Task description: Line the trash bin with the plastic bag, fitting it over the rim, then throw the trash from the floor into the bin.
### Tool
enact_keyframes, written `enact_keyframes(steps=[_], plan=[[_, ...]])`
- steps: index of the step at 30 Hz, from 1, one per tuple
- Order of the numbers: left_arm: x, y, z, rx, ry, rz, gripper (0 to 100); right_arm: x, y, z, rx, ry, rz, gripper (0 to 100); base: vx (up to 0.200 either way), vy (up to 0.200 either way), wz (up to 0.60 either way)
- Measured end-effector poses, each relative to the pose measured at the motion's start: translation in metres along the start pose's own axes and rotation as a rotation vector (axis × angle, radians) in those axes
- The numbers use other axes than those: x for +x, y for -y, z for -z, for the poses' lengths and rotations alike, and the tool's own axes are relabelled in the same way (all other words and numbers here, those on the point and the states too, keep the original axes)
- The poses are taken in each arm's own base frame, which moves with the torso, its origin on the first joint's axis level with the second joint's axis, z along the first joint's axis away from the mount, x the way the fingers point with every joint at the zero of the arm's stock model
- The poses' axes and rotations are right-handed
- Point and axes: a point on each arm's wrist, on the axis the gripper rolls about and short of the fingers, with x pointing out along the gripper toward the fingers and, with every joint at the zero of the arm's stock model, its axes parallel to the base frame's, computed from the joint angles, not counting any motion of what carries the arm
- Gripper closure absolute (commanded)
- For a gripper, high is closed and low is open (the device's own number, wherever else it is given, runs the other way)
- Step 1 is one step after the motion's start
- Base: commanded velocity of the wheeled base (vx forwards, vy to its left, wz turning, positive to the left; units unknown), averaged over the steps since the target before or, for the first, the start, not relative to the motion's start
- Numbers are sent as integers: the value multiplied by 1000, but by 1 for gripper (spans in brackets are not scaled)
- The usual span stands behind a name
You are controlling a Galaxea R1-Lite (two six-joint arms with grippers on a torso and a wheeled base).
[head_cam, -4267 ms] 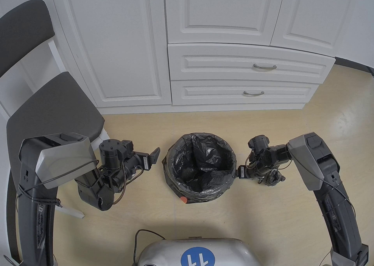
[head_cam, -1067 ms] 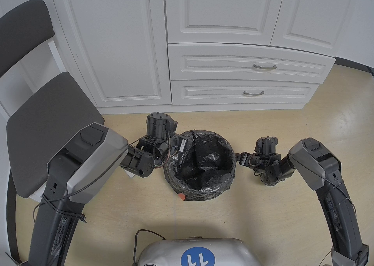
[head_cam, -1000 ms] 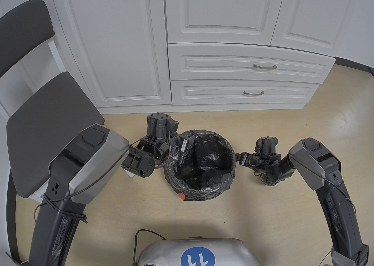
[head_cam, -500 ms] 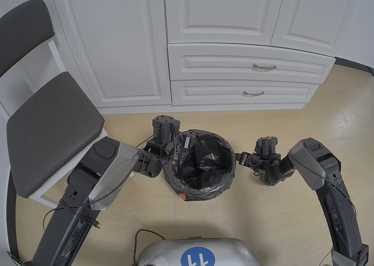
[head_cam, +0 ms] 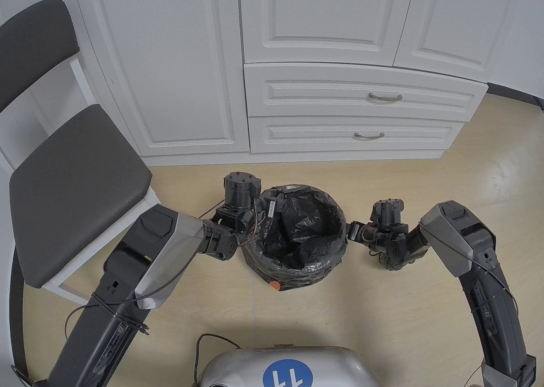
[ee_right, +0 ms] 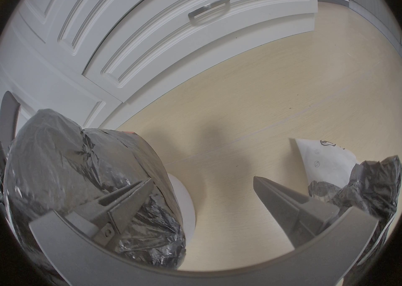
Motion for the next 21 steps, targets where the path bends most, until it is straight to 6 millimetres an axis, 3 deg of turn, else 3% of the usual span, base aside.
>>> enact_keyframes(steps=[10,14,21], plan=[[-17,14,-31,-19,41,29,0,0,0,0,0,-1,0,0,0,0,0],[-29,10,-25,-16,10,25,0,0,0,0,-1,-1,0,0,0,0,0],[-60,-5,4,6,-119,23,0,0,0,0,0,-3,1,0,0,0,0]])
